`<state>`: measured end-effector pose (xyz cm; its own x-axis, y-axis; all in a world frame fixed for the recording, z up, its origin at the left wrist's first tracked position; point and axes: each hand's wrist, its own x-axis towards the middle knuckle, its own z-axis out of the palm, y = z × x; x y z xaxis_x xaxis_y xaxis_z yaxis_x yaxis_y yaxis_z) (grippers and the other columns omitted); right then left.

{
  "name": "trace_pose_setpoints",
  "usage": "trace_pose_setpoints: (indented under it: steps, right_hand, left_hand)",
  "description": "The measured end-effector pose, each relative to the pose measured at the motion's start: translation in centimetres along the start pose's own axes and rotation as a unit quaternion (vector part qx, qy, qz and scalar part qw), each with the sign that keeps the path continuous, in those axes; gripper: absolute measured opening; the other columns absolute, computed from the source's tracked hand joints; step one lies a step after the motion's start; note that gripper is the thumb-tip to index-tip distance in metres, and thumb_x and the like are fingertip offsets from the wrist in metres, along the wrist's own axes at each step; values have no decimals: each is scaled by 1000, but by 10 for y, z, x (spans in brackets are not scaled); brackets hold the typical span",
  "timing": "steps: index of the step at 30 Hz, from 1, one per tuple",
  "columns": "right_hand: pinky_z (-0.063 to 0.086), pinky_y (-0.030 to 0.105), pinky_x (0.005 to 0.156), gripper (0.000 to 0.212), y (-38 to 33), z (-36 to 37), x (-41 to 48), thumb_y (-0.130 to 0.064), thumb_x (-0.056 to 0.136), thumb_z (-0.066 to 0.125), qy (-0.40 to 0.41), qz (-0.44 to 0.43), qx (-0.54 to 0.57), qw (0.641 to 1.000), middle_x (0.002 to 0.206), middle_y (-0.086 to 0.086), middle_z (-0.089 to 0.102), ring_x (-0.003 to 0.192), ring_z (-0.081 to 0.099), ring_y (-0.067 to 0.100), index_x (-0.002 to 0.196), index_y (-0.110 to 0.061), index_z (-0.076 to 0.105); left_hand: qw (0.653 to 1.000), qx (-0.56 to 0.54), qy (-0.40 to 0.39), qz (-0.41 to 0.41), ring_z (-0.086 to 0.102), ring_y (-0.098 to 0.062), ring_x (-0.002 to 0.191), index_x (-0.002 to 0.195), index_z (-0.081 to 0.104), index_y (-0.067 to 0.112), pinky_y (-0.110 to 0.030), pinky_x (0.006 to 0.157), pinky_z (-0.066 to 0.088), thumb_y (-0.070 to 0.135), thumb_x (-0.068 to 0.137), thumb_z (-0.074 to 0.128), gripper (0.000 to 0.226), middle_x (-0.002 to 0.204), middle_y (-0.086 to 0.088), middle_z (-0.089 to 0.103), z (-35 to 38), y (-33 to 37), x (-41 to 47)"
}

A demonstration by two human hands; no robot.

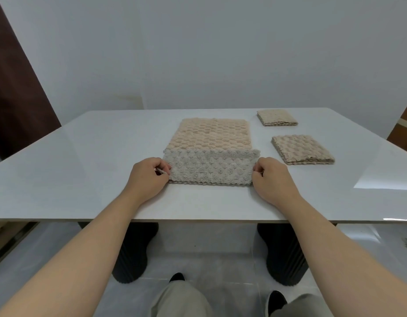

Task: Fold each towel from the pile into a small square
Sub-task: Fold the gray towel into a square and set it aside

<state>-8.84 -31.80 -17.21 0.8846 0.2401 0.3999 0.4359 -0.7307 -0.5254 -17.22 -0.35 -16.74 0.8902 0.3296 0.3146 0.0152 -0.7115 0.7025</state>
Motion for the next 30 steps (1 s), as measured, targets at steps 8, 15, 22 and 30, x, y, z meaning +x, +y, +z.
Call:
trace_pose_setpoints:
  steps: [8,15,22,30]
  right_hand:
    - [46,39,72,15,0,1,0,-15,89,49,3,-4,-18,1000,81,2,55,79,52,21,75,-12,53]
    - [43,30,60,33,-5,0,-6,-39,85,51,80,-16,-103,991,71,-5,60,72,57,20,60,-17,58]
    - [48,36,78,21,-22,7,-8,-37,88,60,-5,-243,-122,962,89,-6,67,88,60,19,84,-22,73]
    - [46,34,75,24,-30,13,-3,-15,100,49,-70,-235,-238,940,107,0,64,103,59,26,112,-21,69]
  left_hand:
    - [998,55,-6,25,65,-13,93,73,66,22,-27,81,49,6,79,62,18,98,7,72,2,2,-2]
    - [972,199,67,105,55,-10,77,68,64,25,-43,107,39,38,79,54,20,69,14,60,5,6,-5]
    - [946,181,-70,260,55,-6,96,93,72,32,-29,83,49,45,84,66,17,95,19,63,17,37,-7]
    - [895,340,-93,273,64,-22,93,103,72,21,-38,71,54,28,100,55,19,99,4,68,27,34,-1]
